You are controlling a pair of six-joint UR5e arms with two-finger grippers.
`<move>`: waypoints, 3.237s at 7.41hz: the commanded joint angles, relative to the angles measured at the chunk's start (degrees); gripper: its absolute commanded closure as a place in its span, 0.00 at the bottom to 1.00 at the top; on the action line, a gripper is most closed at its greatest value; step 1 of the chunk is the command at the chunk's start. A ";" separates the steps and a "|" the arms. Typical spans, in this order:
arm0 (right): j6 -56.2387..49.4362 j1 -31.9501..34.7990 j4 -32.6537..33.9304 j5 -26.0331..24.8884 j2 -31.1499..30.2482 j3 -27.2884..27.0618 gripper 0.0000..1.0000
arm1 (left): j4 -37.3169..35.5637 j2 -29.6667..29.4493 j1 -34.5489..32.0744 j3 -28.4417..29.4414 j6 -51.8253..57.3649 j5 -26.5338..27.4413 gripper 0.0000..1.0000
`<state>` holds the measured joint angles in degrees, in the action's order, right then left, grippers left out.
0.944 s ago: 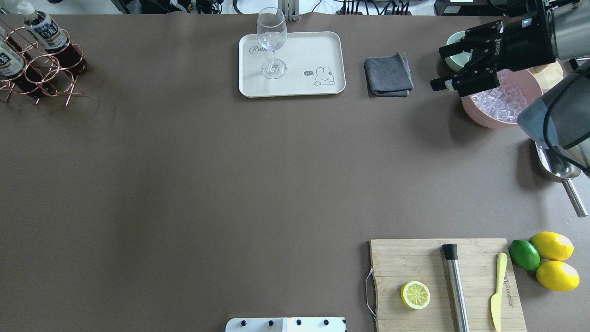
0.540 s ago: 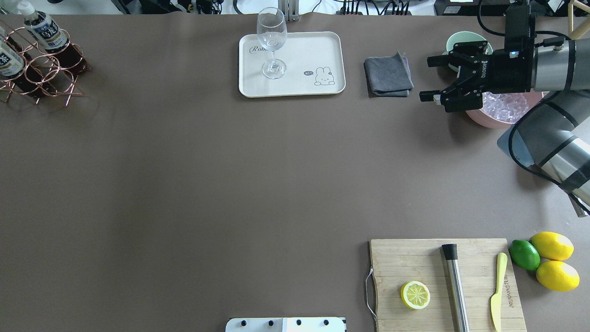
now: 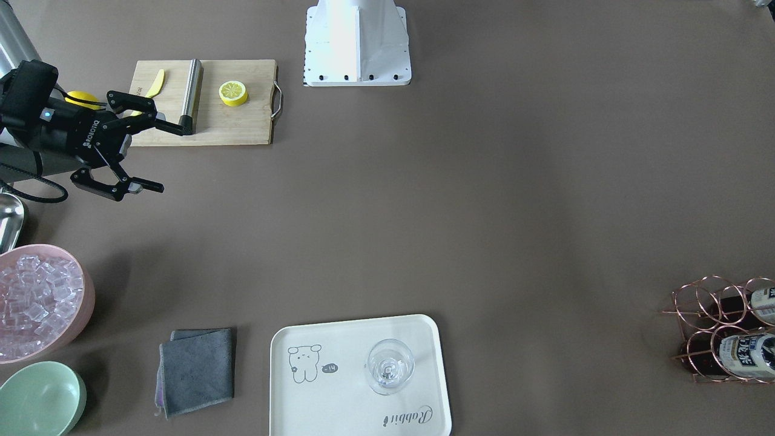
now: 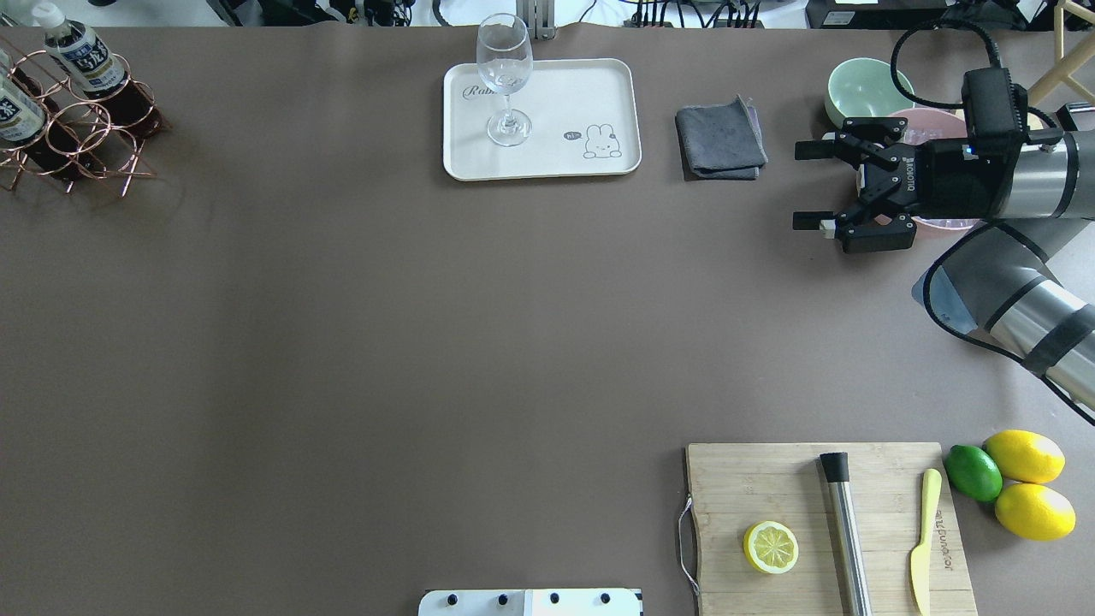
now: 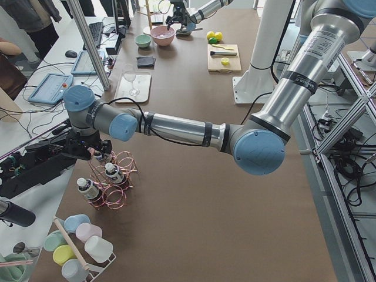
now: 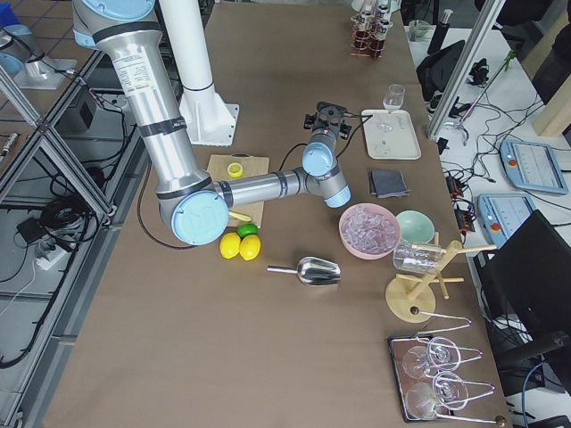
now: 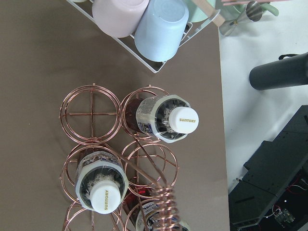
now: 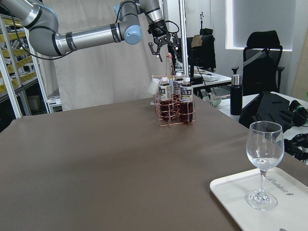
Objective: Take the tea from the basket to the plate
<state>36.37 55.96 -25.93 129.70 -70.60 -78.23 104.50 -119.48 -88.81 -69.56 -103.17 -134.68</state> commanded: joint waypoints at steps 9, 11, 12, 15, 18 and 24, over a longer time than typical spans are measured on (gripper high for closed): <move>-3.59 -7.71 4.31 0.11 6.09 -3.86 0.00 | -2.01 0.04 -1.27 -4.59 -2.55 -0.05 1.00; -3.67 -7.71 4.31 -0.15 6.08 -3.52 0.00 | -11.53 3.09 -3.64 -19.02 -2.65 0.03 1.00; -3.50 -7.71 4.39 -0.15 6.09 -3.42 0.00 | -18.65 3.64 -3.73 -26.78 -2.30 0.03 1.00; -3.58 -7.53 4.04 0.11 4.86 -3.60 0.00 | -32.68 0.76 -1.38 -40.02 -8.24 0.21 1.00; -3.32 -7.45 3.95 -0.15 4.59 -3.42 0.00 | -37.06 -0.57 5.38 -46.42 -17.21 1.52 1.00; -3.50 -7.36 3.61 -0.15 3.19 -3.51 0.00 | -41.57 -9.16 28.48 -54.63 -39.77 9.09 1.00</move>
<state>32.90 48.52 -22.03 129.55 -66.72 -81.58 63.17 -125.15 -66.84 -124.03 -135.26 -126.60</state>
